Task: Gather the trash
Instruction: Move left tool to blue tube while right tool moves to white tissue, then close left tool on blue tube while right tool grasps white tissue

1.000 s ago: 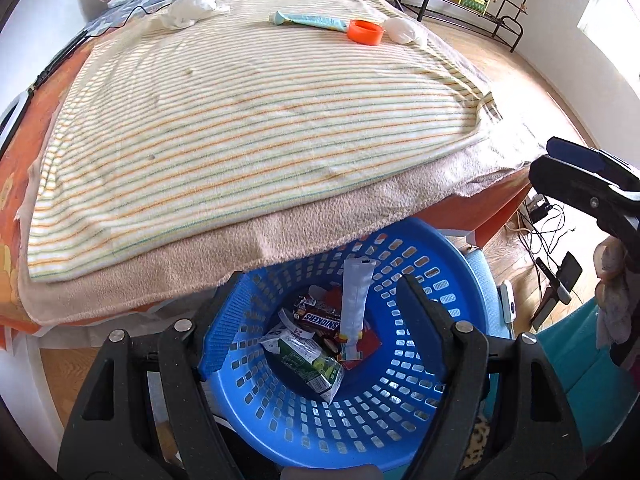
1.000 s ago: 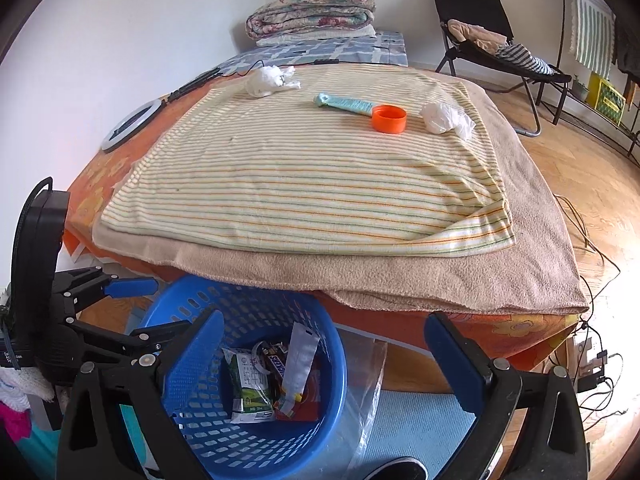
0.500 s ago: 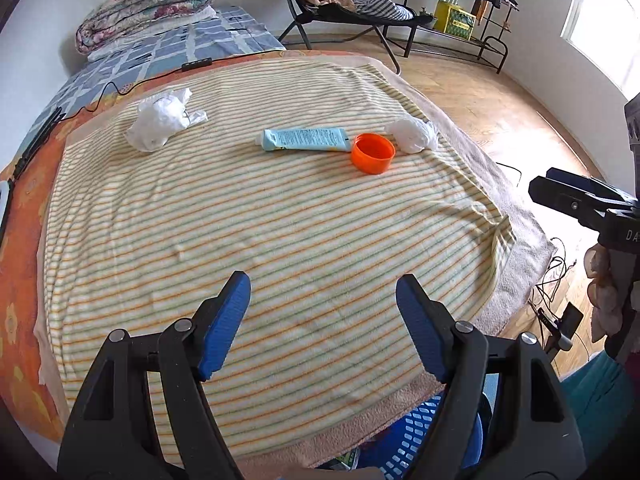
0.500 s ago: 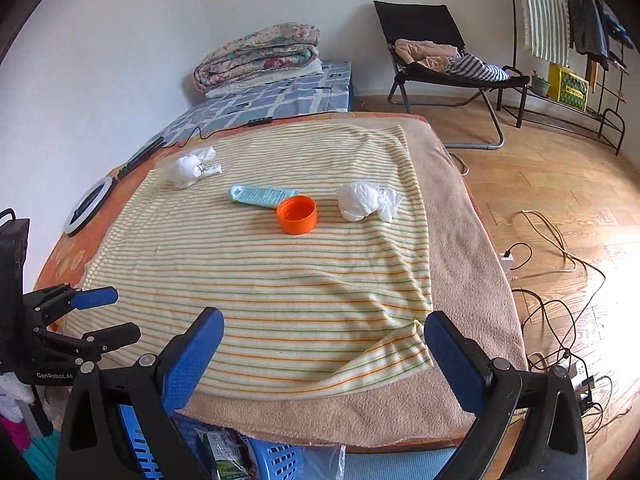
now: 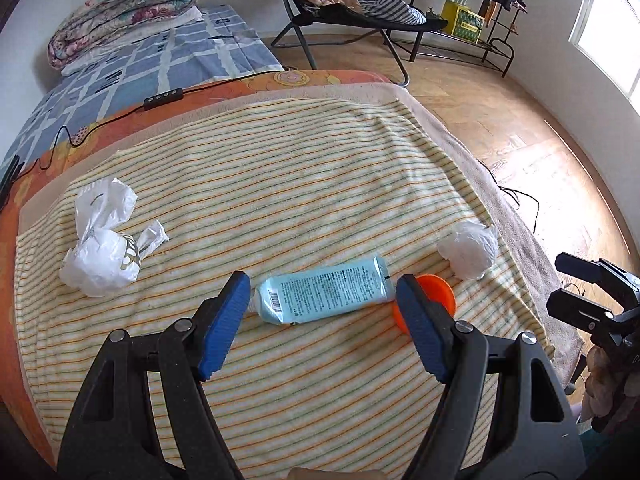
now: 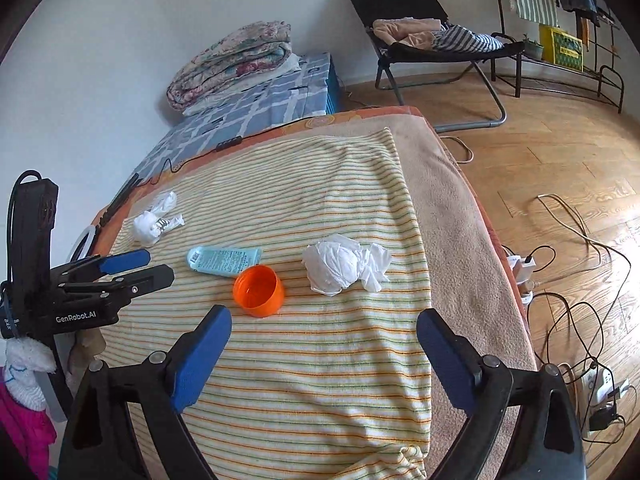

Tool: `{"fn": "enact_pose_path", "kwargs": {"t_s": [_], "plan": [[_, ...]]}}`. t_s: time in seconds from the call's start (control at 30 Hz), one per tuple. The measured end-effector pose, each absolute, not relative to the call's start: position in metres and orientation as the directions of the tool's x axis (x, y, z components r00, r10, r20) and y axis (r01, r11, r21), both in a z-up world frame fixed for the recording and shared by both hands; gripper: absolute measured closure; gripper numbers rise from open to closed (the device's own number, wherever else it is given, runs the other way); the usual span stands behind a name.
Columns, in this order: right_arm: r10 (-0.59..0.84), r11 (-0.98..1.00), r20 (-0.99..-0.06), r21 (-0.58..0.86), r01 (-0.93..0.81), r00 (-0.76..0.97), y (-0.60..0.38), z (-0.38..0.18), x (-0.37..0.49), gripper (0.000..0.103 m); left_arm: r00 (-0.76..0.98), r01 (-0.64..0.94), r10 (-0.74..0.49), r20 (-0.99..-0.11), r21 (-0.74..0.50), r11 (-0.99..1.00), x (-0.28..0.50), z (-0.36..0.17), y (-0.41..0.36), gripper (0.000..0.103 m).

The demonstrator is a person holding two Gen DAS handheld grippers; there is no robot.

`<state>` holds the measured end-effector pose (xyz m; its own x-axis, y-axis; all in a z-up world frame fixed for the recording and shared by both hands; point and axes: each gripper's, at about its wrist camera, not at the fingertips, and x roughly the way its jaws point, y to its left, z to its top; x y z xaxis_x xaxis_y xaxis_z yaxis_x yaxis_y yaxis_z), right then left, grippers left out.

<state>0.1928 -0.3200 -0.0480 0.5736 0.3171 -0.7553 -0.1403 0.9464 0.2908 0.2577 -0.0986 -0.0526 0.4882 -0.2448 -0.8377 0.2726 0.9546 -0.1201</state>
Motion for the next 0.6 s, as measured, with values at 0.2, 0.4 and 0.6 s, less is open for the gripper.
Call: {"fn": "enact_pose_path", "kwargs": {"t_s": [0.2, 0.4, 0.6], "plan": [[0.324, 0.943, -0.768, 0.312, -0.12, 0.552, -0.324, -0.062, 0.214, 0.014, 0.423, 0.212, -0.276, -0.863, -0.202, 0.956, 0.297, -0.082, -0.088, 0.027], [0.33, 0.94, -0.769, 0.321, -0.116, 0.547, -0.326, -0.068, 0.225, 0.022, 0.373, 0.184, -0.305, -0.876, -0.252, 0.95, 0.303, -0.099, -0.078, 0.048], [0.333, 0.937, -0.766, 0.333, -0.103, 0.551, -0.327, -0.069, 0.231, 0.026, 0.336, 0.222, -0.338, -0.879, -0.275, 0.935, 0.28, -0.096, -0.073, 0.05]]}}
